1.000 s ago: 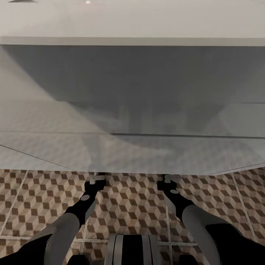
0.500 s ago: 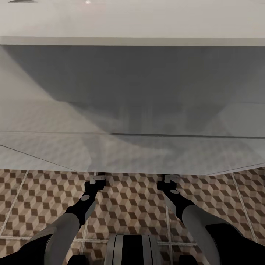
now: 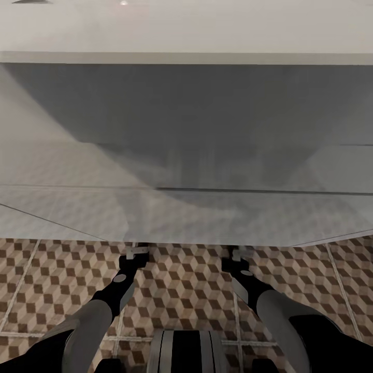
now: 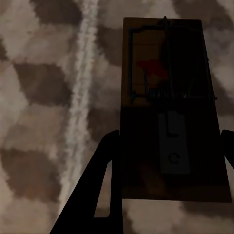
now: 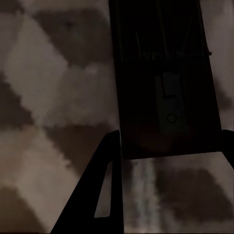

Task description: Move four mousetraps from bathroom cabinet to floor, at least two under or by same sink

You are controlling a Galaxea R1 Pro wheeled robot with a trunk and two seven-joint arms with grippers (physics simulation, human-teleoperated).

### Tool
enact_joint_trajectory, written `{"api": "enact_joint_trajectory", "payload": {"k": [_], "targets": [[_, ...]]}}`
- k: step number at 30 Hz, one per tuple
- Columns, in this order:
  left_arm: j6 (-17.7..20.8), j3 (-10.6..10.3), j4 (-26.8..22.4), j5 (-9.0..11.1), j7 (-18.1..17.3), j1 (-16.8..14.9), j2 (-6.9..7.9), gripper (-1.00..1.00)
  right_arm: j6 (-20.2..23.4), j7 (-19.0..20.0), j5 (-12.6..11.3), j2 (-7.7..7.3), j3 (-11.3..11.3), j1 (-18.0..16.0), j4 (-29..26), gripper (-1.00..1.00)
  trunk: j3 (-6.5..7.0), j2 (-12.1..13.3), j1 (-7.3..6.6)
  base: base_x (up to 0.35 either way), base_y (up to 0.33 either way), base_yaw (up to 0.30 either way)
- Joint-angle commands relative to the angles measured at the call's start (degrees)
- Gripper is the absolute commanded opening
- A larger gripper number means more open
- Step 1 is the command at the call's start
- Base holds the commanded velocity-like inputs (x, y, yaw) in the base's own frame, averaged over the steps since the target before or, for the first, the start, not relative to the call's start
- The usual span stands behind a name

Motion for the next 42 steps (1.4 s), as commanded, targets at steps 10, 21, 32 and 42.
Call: {"api": "enact_joint_trajectory", "payload": {"k": [10, 21, 32, 42], "targets": [[-0.2, 0.24, 0.06, -0.69, 0.42, -0.02, -0.03, -1.0, -0.38, -0.09, -1.4, 0.04, 0.36, -0.03, 0.57, -1.0, -0.03, -0.01, -0.01, 0.0, 0.0, 0.0], [-0.2, 0.21, 0.06, -0.66, 0.42, -0.02, -0.03, -1.0, -3.6, -0.08, -0.96, 0.64, 0.76, -0.03, 0.44, -1.0, -0.03, -0.01, -0.01, 0.0, 0.0, 0.0], [-0.2, 0.23, 0.06, -0.68, 0.42, -0.02, -0.03, -1.0, -7.79, -0.08, -0.82, 0.93, 0.86, -0.03, 0.42, -1.0, -0.03, -0.01, -0.01, 0.0, 0.0, 0.0], [-0.2, 0.22, 0.06, -0.69, 0.42, -0.03, -0.03, -1.0, -7.65, -0.16, -0.51, 0.99, 0.91, -0.03, 0.37, -1.0, -0.03, -0.01, -0.01, 0.0, 0.0, 0.0]]}}
